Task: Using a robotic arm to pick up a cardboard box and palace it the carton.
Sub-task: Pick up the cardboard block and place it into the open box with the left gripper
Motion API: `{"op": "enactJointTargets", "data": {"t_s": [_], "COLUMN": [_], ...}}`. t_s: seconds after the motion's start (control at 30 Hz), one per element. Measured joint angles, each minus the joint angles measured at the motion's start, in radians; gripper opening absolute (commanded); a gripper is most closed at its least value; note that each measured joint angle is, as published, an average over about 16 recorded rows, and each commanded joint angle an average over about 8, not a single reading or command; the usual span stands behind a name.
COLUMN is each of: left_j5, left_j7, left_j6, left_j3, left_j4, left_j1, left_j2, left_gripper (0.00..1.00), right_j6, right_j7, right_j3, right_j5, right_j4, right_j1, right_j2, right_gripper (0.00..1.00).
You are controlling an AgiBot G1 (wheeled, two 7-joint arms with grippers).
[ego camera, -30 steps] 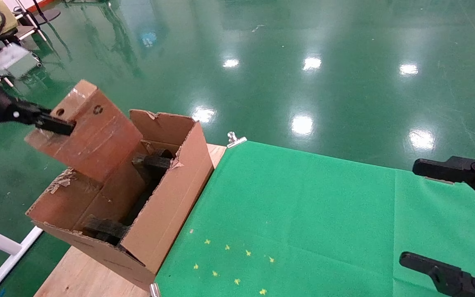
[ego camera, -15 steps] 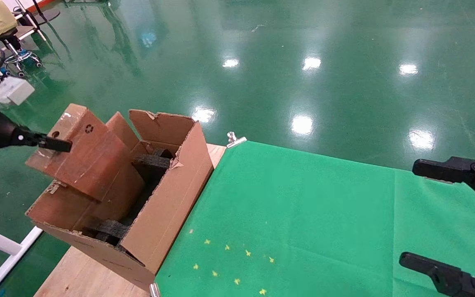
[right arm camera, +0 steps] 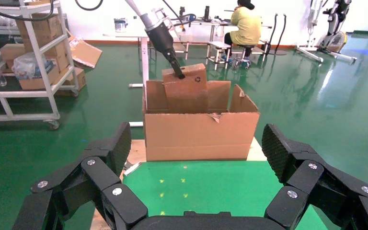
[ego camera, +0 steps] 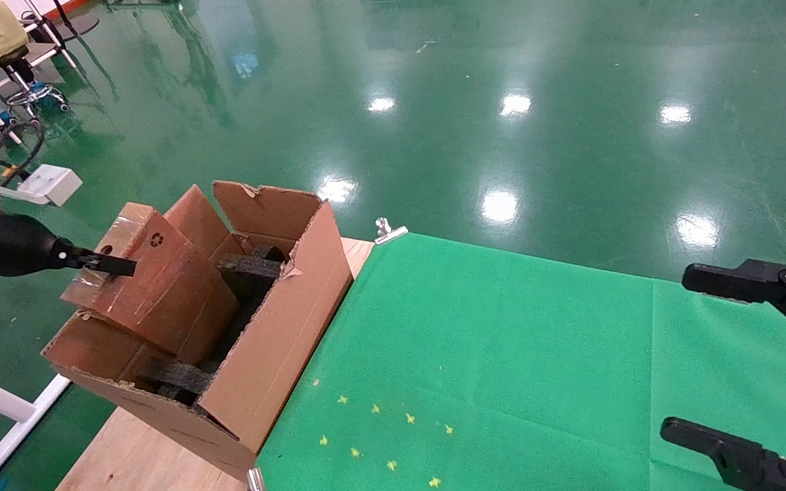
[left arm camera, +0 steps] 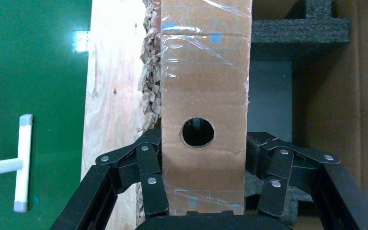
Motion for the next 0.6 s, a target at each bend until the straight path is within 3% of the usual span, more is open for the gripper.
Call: {"op": "enactJointTargets", "data": {"t_s": [0.6], "left_j5": [-0.040], "left_j7": [-0.029], "left_j6": [-0.203], "left_j3": [-0.028], "left_j4": [0.015], "left_j1": [0.157], "left_j2": [0.059], "left_gripper": [0.00], "right_j6": [0.000], "right_j7": [0.000], "right_j3": [0.000], "right_j5": [0.000], "right_j4": [0.000], "right_j1": [0.000], "right_j2": [0.000], "right_gripper": [1.00]}}
